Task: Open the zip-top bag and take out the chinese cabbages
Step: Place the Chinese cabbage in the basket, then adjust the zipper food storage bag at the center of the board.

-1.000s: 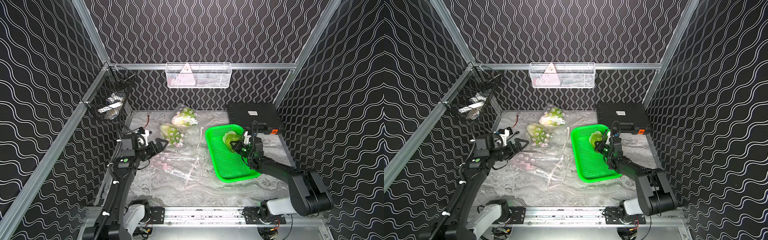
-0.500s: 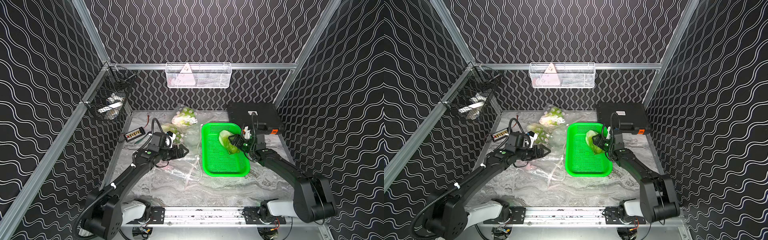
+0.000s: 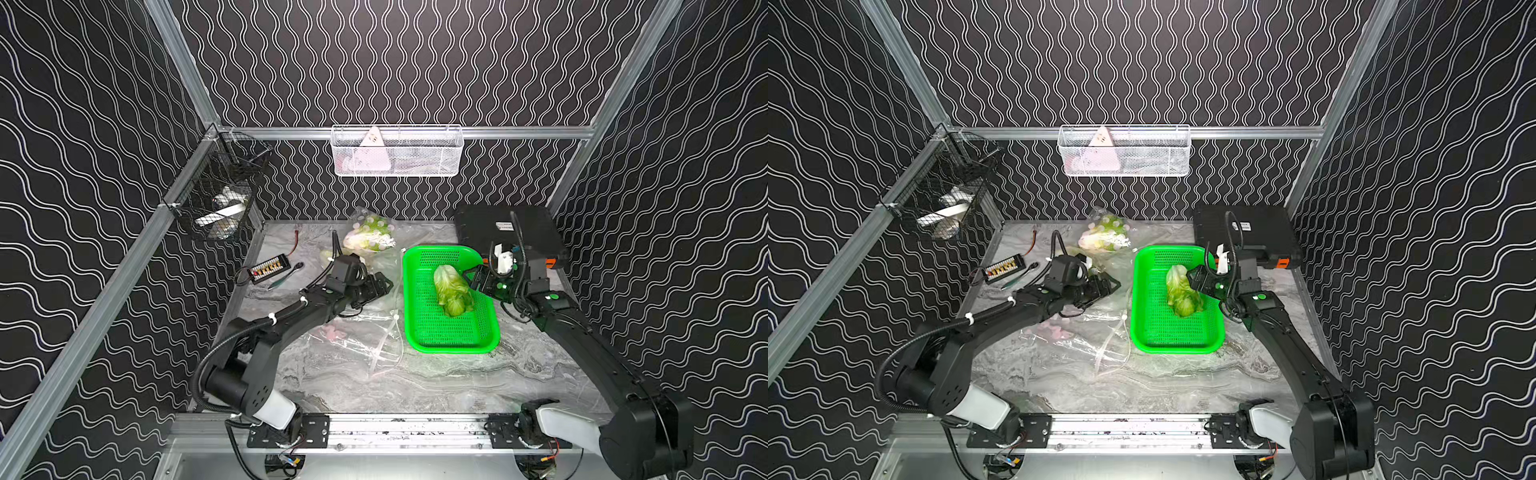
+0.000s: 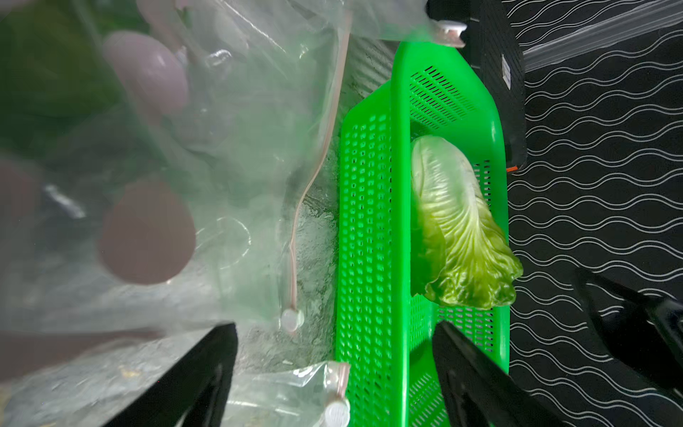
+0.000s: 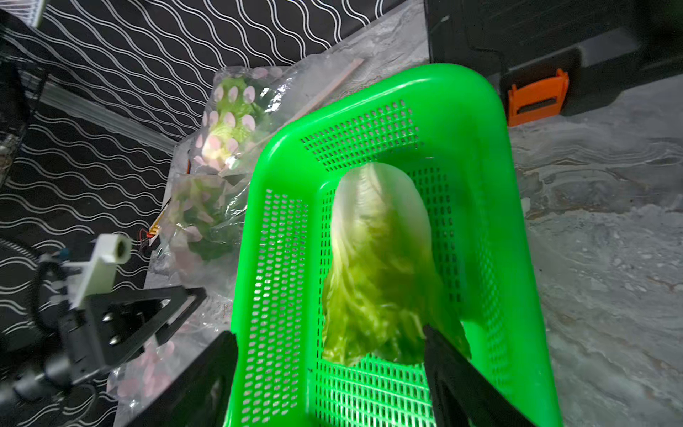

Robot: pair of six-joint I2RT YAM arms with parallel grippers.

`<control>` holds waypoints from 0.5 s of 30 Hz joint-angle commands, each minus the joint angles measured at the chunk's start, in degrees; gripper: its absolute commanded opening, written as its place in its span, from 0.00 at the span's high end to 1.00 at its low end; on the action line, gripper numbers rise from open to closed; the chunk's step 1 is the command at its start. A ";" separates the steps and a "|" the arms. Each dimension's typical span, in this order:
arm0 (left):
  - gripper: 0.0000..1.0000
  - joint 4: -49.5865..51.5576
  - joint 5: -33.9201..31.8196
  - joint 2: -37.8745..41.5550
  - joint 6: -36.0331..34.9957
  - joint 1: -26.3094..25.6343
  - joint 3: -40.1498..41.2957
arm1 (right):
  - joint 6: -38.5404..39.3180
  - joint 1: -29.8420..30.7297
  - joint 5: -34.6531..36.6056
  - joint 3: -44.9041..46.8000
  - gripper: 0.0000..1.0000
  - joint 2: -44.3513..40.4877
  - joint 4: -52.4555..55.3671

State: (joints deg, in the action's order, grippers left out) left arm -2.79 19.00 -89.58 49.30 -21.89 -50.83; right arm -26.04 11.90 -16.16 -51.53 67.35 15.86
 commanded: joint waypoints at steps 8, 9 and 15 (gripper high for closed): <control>0.01 -11.94 -6.33 2.18 9.52 -4.50 12.06 | 3.02 0.13 -4.80 2.22 0.20 -2.65 -1.10; 0.01 -12.89 -6.56 2.30 10.17 -4.53 12.98 | 3.05 0.14 -4.90 2.37 0.20 -2.73 -1.10; 0.01 -16.24 -7.39 0.63 11.54 -4.74 12.20 | 3.10 0.18 -5.46 4.04 0.20 -3.88 -1.72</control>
State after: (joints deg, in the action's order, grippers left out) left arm -14.26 13.26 -88.09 58.81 -26.50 -37.58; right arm -23.94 11.97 -20.91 -47.90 64.01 15.64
